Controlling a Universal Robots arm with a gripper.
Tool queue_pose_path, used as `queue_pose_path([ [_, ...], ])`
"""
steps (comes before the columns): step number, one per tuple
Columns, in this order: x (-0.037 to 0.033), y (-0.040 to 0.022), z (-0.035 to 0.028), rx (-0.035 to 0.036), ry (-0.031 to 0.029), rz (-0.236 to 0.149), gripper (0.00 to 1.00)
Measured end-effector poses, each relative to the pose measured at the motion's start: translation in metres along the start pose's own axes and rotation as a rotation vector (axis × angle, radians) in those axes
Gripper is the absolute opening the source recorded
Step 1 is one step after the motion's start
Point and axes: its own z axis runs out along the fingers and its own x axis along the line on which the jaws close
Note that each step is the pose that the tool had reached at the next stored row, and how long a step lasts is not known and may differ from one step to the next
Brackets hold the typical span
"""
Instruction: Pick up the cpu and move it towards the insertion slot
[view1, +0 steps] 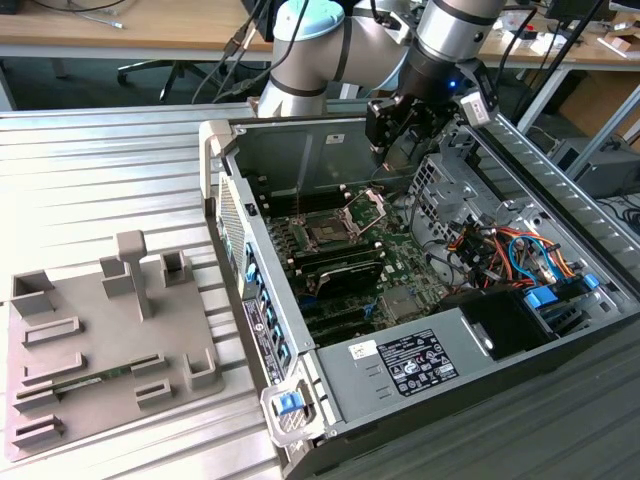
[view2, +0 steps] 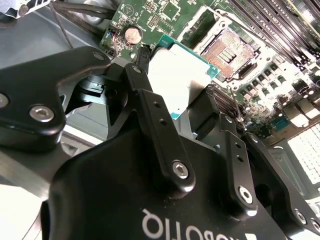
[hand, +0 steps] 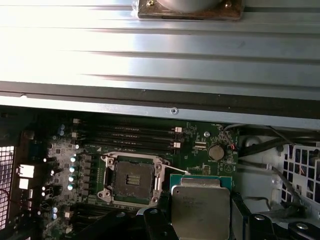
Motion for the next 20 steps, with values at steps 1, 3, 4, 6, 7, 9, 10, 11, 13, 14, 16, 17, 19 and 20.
queue_pose_path([
  [1, -0.0006, 0.0004, 0.0004, 0.0001, 0.0, 0.0, 0.55],
  [3, -0.0014, 0.0009, 0.001, 0.0001, 0.0, 0.0, 0.55],
  [4, -0.0016, 0.0011, 0.0014, 0.0, 0.0, 0.0, 0.55],
  [6, -0.0018, 0.0014, 0.0026, 0.0002, 0.0001, 0.0, 0.55],
  [7, -0.0018, 0.0013, 0.003, 0.0003, 0.0001, 0.0, 0.55],
  [9, -0.0007, 0.0013, 0.0041, 0.0003, 0.0, 0.0, 0.55],
  [10, 0.0002, 0.0013, 0.0045, 0.0003, 0.0001, 0.0, 0.55],
  [11, 0.0011, 0.0013, 0.0048, 0.0002, 0.0001, 0.0, 0.55],
  [13, 0.0031, 0.0013, 0.0055, 0.0003, 0.0001, 0.0, 0.55],
  [14, 0.0045, 0.0014, 0.0059, 0.0003, 0.0001, 0.0, 0.55],
  [16, 0.0066, 0.0015, 0.0064, 0.0003, 0.0001, 0.0, 0.55],
  [17, 0.0079, 0.0016, 0.0068, 0.0002, 0.0, 0.0, 0.55],
  [19, 0.01, 0.0017, 0.0074, 0.0001, 0.0001, 0.0, 0.55],
  [20, 0.0107, 0.0018, 0.0078, 0.0002, 0.0, 0.0, 0.55],
])
